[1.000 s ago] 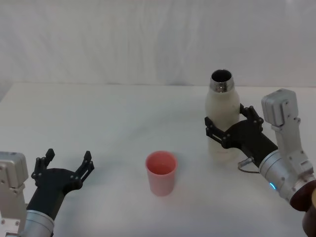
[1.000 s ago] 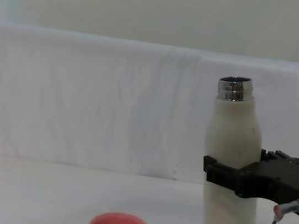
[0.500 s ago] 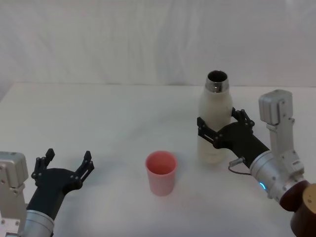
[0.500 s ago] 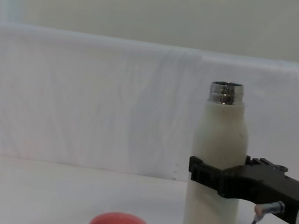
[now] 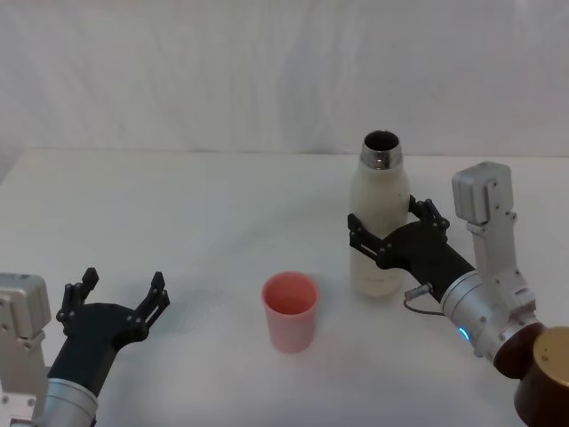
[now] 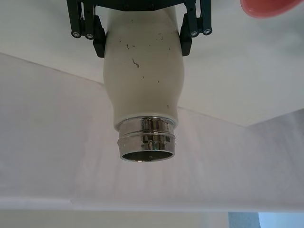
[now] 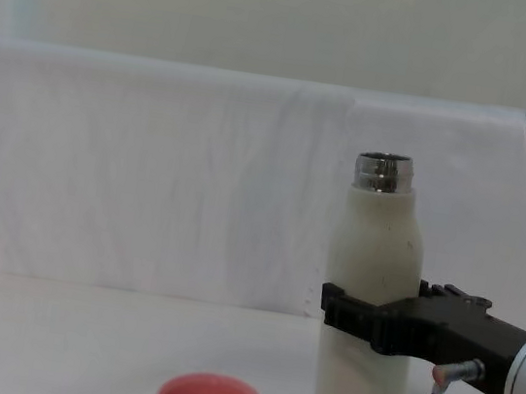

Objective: Grasp the thermos with one hand and pour water into the cup lid.

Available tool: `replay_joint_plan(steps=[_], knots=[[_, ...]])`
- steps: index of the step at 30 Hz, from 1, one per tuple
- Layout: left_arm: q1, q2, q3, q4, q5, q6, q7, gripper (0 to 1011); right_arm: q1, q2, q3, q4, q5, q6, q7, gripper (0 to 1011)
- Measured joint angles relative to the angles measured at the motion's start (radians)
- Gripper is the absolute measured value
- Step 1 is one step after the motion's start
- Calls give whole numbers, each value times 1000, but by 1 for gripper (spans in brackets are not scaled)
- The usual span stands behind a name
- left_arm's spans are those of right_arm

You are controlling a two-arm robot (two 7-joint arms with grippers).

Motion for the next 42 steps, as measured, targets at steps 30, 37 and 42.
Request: replay_joint_plan(steps=[30, 37, 42], knots=[[0, 0, 0, 0, 0, 0, 0, 1001, -27, 28, -8, 1, 64, -13, -26, 956], [0, 0, 0, 0, 0, 0, 0, 1001, -34, 31, -5, -2, 75, -13, -29, 956], [0, 0, 0, 0, 0, 0, 0, 1001, -34, 33, -3, -4, 83, -11, -29, 957]])
